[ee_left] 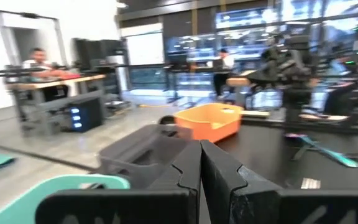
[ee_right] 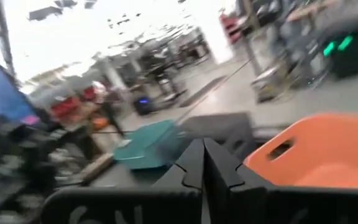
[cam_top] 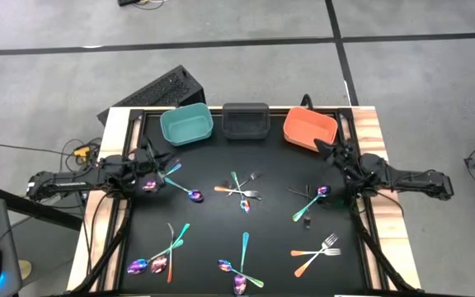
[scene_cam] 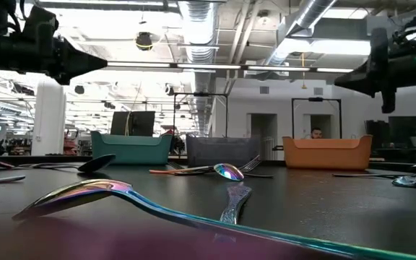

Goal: Sort silverware by color (type)
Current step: Put the blue spoon into the orange bin

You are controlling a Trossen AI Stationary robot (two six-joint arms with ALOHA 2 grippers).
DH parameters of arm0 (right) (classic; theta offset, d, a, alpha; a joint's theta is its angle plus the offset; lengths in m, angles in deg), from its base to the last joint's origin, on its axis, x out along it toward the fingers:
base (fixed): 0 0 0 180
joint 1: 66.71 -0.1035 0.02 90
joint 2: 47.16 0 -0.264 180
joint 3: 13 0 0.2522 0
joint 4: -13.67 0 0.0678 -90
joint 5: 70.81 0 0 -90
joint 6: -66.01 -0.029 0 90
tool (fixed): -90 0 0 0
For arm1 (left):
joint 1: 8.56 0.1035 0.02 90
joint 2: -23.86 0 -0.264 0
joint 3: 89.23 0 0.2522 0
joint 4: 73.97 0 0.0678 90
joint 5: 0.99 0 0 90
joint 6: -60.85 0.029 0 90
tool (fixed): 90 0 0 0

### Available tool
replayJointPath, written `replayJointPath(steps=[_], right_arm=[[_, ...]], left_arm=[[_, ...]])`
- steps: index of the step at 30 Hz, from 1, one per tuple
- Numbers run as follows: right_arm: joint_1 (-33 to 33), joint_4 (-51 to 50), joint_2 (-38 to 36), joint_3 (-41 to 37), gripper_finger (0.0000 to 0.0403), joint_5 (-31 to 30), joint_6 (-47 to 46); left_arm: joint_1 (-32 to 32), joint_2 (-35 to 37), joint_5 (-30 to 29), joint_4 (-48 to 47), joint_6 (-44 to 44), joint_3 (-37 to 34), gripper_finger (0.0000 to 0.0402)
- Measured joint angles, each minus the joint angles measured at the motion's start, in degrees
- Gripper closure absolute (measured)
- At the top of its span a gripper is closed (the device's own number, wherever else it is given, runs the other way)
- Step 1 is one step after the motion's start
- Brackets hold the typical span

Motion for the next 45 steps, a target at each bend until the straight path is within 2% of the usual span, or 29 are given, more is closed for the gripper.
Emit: replayJointPath(steps=[2, 6, 9, 13, 19, 22, 25, 30, 37, 42, 45], right_arm=[[1.1, 0.0, 0.2, 0.0, 0.0381, 0.8, 1.2], [2.2, -4.3, 3.2, 1.9, 0.0381, 9.9, -4.6], [1.2, -8.1, 9.2, 4.1, 0.0381, 14.9, -8.8], [-1.5, -14.5, 19.8, 9.5, 0.0381, 16.7, -13.4], [-5.8, -38.6, 37.3, 25.8, 0.0381, 20.2, -16.3], [-7.4, -51.3, 45.8, 33.9, 0.0375, 19.7, -12.1], [-8.0, -58.8, 52.8, 39.2, 0.0355, 19.4, -5.8], [-7.2, -60.6, 60.4, 40.8, 0.0305, 19.4, -2.2], [-9.9, -63.6, 67.4, 40.4, 0.0238, 27.3, -0.2], [-13.2, -61.2, 70.0, 40.4, 0.0231, 27.6, 3.7], [-15.4, -59.9, 72.1, 40.4, 0.0239, 27.1, 6.5]], left_arm=[[0.0, 0.0, -1.6, -0.2, 1.6, 0.0, 0.0401], [0.0, 0.0, -4.3, 1.2, 6.4, 0.0, 0.0401], [0.6, 0.0, -7.4, 4.7, 12.1, 0.0, 0.0401], [2.7, 0.0, -8.4, 8.9, 16.8, 0.0, 0.0401], [7.5, 0.0, -8.1, 10.1, 15.7, 0.0, 0.0401], [10.2, 0.0, -8.1, 11.5, 14.9, -0.9, 0.0401], [12.7, -0.4, -7.8, 11.4, 12.5, -0.9, 0.0401], [16.2, -1.4, -4.8, 13.5, 8.5, -0.9, 0.0401], [20.6, -4.0, -8.4, 12.7, 3.9, -0.9, 0.0401], [22.6, -6.9, -6.1, 7.4, 5.5, -0.9, 0.0401], [23.0, -8.8, -5.9, 8.7, 6.7, -0.9, 0.0401]])
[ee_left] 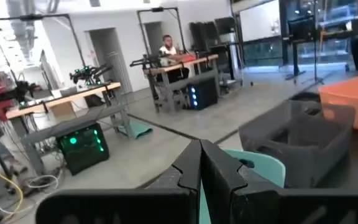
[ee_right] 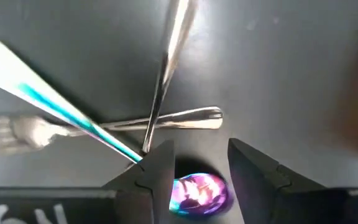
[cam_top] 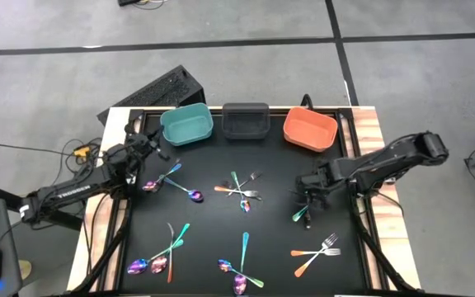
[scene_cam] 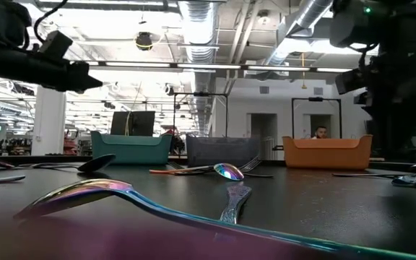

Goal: Sort silverware by color (type)
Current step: Put the blue spoon into the orange bin

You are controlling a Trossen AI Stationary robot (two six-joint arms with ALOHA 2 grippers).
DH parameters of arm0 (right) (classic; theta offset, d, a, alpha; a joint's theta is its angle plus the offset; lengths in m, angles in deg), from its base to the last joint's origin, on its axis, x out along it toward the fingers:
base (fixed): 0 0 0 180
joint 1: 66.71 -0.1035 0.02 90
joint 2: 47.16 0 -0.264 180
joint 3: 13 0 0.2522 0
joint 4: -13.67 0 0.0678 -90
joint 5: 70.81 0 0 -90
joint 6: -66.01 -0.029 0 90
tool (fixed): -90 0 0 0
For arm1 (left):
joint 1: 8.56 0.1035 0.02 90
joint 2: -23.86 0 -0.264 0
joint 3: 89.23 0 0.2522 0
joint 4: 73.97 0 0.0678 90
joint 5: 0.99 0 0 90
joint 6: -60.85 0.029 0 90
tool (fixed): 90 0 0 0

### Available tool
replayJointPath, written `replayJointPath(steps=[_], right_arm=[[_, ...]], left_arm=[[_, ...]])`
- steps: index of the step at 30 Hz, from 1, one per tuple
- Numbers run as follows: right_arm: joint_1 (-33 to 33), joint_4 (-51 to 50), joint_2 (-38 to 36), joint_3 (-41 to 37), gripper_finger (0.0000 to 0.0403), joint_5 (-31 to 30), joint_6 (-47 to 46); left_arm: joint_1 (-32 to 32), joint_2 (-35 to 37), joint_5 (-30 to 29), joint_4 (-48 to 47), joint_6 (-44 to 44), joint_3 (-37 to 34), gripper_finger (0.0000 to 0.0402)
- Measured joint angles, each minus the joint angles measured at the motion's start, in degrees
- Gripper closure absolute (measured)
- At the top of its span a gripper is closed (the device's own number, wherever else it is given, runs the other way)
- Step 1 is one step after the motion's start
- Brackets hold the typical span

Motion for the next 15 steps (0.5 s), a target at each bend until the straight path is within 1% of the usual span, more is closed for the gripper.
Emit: replayJointPath(steps=[2, 3, 5, 7, 9, 10, 13, 15], right_arm=[[-0.7, -0.6, 1.4, 0.1, 0.0246, 1.3, 1.0], [-0.8, -0.9, 2.0, 0.4, 0.025, 2.2, 1.4], [-1.4, -1.9, 3.1, 0.9, 0.0258, 2.8, 1.1], [-1.8, -3.6, 4.2, 1.6, 0.0266, 2.8, -2.5], [-1.6, -5.3, 5.0, 2.1, 0.0271, 2.9, -9.5], [-1.3, -6.0, 5.3, 2.3, 0.0274, 2.9, -14.5], [-0.6, -8.0, 5.4, 2.2, 0.0278, 2.9, -32.1], [-0.4, -8.4, 5.3, 2.2, 0.0278, 3.1, -44.0]], left_arm=[[0.0, -0.2, -1.0, 0.2, -2.9, 0.3, 0.0401], [0.0, -0.2, -1.0, 0.2, -2.8, 0.5, 0.0401], [0.0, -0.2, -0.2, 0.0, 0.3, 0.6, 0.0401], [-0.1, -0.2, -0.1, -0.4, 1.7, 0.6, 0.0401], [-0.1, -0.2, 0.3, -0.5, 0.1, 0.6, 0.0401], [-0.1, -0.2, 1.4, -0.7, -1.0, 0.7, 0.0401], [-0.1, -0.2, 4.7, -2.9, -2.0, 0.7, 0.0401], [-0.1, -0.2, 4.6, -4.4, -2.0, 0.7, 0.0401]])
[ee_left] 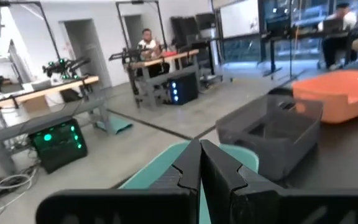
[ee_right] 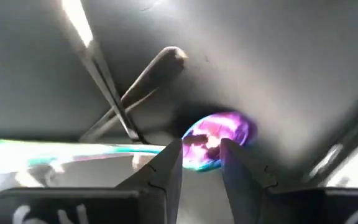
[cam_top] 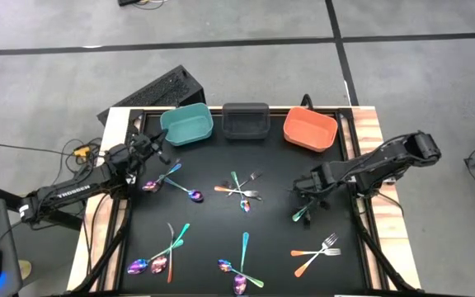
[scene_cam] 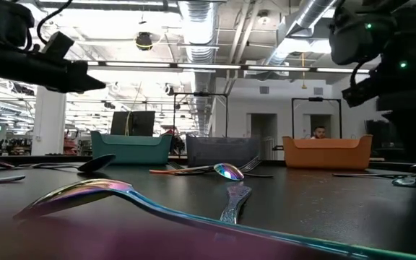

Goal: Sort silverware by color (type)
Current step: Put the blue spoon into the orange bin

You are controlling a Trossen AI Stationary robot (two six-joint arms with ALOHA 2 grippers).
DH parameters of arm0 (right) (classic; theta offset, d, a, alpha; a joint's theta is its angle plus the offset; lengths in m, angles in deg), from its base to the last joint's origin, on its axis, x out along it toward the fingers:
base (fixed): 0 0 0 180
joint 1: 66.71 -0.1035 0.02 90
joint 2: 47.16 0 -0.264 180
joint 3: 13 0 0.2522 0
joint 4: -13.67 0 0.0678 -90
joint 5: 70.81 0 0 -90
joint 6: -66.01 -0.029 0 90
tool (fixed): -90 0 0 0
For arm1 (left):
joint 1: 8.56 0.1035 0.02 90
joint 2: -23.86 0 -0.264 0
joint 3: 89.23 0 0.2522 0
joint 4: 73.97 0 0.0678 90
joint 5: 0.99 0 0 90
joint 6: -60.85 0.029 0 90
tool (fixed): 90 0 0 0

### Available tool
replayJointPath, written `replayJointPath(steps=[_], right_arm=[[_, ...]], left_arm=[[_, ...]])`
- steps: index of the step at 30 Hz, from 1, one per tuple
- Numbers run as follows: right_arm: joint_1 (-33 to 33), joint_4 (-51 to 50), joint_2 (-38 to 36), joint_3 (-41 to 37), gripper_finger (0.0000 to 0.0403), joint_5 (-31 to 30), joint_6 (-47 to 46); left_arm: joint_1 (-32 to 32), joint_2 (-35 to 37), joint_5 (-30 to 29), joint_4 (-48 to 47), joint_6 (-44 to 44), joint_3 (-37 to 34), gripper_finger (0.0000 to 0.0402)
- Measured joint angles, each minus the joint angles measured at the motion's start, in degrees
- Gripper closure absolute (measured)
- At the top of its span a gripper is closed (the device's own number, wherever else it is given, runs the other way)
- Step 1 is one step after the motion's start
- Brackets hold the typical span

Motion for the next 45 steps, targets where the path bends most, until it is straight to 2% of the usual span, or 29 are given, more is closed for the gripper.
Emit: replayJointPath(steps=[3, 7, 11, 14, 16, 20, 24, 33, 40, 45], right_arm=[[-0.2, 0.7, -0.7, 0.0, 0.0271, 2.5, -14.5], [-0.9, 0.9, -1.1, 0.0, 0.0253, 8.6, -28.6], [-2.2, 1.1, -1.0, 0.0, 0.023, 10.0, -44.1], [-2.2, 2.5, -1.0, 0.0, 0.0213, 10.2, -49.4], [-1.7, 2.7, -1.0, 0.0, 0.0205, 9.4, -51.1], [-0.2, 2.5, -1.0, 0.0, 0.0203, 6.6, -52.0], [2.1, 0.7, -1.0, -0.4, 0.0218, 4.3, -51.4], [6.2, 8.7, -1.2, -6.6, 0.0253, 8.4, -44.0], [9.8, 6.4, -1.1, -6.7, 0.026, 8.2, -34.4], [15.2, 6.8, -1.2, -8.1, 0.0267, 6.9, -25.6]], left_arm=[[0.0, 0.0, -2.4, -2.0, 0.0, 0.0, 0.0401], [0.0, 0.0, -2.7, -4.2, 0.1, 0.1, 0.0401], [0.0, 0.0, -6.5, -6.5, 2.6, 0.1, 0.0401], [0.0, 0.0, -10.8, -8.4, 1.4, 0.1, 0.0401], [0.0, 0.0, -11.6, -9.1, 1.6, 0.1, 0.0401], [0.0, 0.0, -10.2, -7.0, 2.9, 0.1, 0.0401], [0.0, 0.0, -8.9, -6.3, 3.9, 0.2, 0.0401], [0.0, 0.0, -3.6, -6.7, 4.0, 0.2, 0.0401], [0.0, 0.0, -3.8, -2.9, 2.5, 0.2, 0.0401], [0.0, 0.0, -3.8, 0.7, -0.4, 0.2, 0.0401]])
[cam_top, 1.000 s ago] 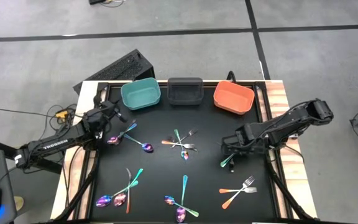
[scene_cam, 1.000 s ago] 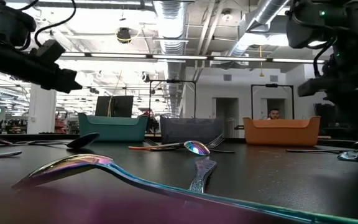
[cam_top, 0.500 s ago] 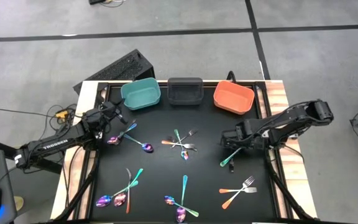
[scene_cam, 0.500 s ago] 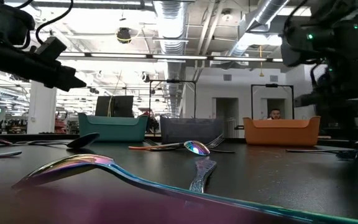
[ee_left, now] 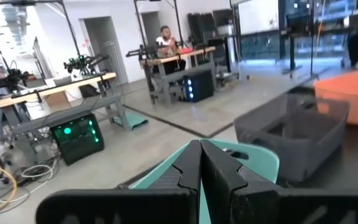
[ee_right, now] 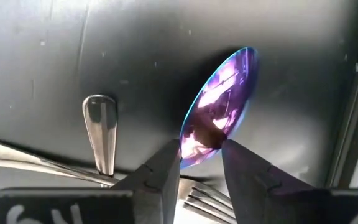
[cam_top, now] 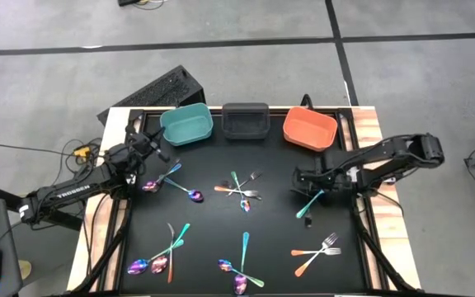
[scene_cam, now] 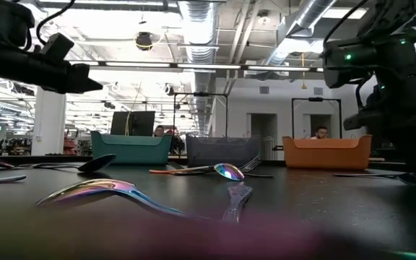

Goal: Sort silverware by color (type)
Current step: Put the blue spoon into the orange bin

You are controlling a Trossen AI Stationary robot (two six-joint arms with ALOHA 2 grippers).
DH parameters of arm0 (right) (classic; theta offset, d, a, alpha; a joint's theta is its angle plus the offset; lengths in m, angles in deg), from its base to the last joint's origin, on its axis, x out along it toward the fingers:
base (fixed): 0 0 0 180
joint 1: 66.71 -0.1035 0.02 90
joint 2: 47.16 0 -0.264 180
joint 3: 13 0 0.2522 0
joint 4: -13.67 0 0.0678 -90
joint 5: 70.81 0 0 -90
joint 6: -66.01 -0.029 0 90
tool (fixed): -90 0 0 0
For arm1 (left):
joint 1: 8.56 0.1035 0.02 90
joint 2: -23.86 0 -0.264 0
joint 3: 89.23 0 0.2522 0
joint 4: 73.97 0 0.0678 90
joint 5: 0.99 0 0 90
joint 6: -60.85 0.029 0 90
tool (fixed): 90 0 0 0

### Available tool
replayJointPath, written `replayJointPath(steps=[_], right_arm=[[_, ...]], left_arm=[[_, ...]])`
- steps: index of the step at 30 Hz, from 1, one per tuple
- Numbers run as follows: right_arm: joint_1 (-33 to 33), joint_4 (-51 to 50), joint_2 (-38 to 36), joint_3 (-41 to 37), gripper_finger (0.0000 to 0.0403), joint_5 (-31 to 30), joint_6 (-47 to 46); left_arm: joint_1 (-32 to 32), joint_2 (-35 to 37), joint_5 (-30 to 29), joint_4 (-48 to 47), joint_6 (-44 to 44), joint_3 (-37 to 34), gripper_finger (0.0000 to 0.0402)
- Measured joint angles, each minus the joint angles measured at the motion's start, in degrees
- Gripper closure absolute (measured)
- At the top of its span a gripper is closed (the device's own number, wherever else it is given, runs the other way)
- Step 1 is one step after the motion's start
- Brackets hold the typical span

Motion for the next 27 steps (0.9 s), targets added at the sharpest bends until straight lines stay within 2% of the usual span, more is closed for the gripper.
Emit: replayJointPath(steps=[2, 4, 7, 9, 13, 20, 24, 27], right_arm=[[2.2, -0.1, 0.0, -0.4, 0.0267, -0.1, 3.3], [3.6, -0.4, 0.2, -0.8, 0.0268, -2.7, 5.5], [3.9, 1.3, 0.4, -1.1, 0.0272, -6.4, 7.1], [3.2, 2.9, 0.3, -1.5, 0.0279, -6.5, 7.5], [1.1, 6.2, 0.1, -2.6, 0.0314, -7.1, 6.1], [-2.8, 5.1, 0.4, -1.1, 0.0389, -9.1, 1.6], [-4.0, 6.3, 0.4, 2.2, 0.0379, -9.7, 2.3], [-3.9, 6.8, 0.3, 5.0, 0.0372, -12.9, 6.1]], left_arm=[[0.0, 0.0, 0.0, 0.2, -1.5, 0.0, 0.0401], [0.0, 0.0, 0.0, 0.2, -2.4, 0.0, 0.0401], [0.0, 0.0, 0.1, 0.2, -4.0, 0.0, 0.0401], [0.0, 0.0, 0.1, 0.1, -5.2, 0.0, 0.0401], [0.0, 0.0, 0.0, 0.2, -5.2, 0.0, 0.0401], [-0.1, 0.0, 0.0, 2.0, -2.5, 0.0, 0.0401], [0.0, 0.0, 1.0, 3.4, -2.8, 0.0, 0.0401], [0.0, 0.0, 5.5, 4.6, -3.1, 0.0, 0.0401]])
